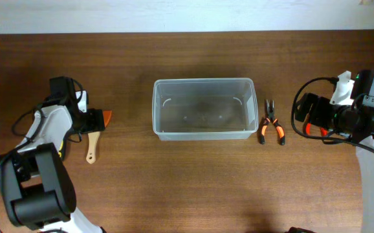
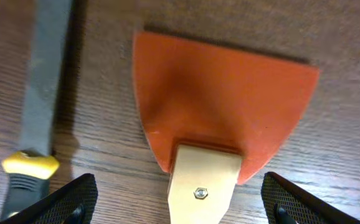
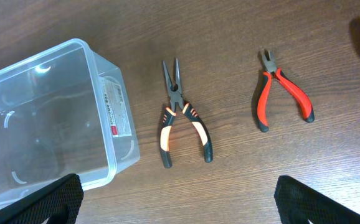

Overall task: Pack container
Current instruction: 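Move left gripper over the orange scraper and right gripper over the pliers, then grasp the orange scraper's wooden handle with the left gripper and lift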

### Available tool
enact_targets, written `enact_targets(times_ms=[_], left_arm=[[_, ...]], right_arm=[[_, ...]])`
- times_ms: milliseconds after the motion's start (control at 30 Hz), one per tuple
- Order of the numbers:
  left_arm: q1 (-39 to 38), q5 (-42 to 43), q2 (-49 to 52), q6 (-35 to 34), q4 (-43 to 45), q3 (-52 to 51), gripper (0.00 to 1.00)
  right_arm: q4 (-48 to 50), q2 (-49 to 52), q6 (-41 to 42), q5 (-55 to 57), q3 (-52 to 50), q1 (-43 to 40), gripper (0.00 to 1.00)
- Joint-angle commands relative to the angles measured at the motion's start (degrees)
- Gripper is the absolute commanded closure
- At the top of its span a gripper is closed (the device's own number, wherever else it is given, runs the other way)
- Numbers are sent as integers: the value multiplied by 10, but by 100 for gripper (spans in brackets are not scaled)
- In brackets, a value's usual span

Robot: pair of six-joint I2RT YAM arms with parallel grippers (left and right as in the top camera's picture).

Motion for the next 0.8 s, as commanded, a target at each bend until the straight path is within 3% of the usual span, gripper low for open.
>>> enact_targets(times_ms=[0,767], left_arm=[[-5,7,10,-5,-9,9,8],[-11,17,28,10,-33,9,10]], right_arm=[[-2,3,1,-9,9,-2,1],[-2,3,1,-9,9,-2,1]])
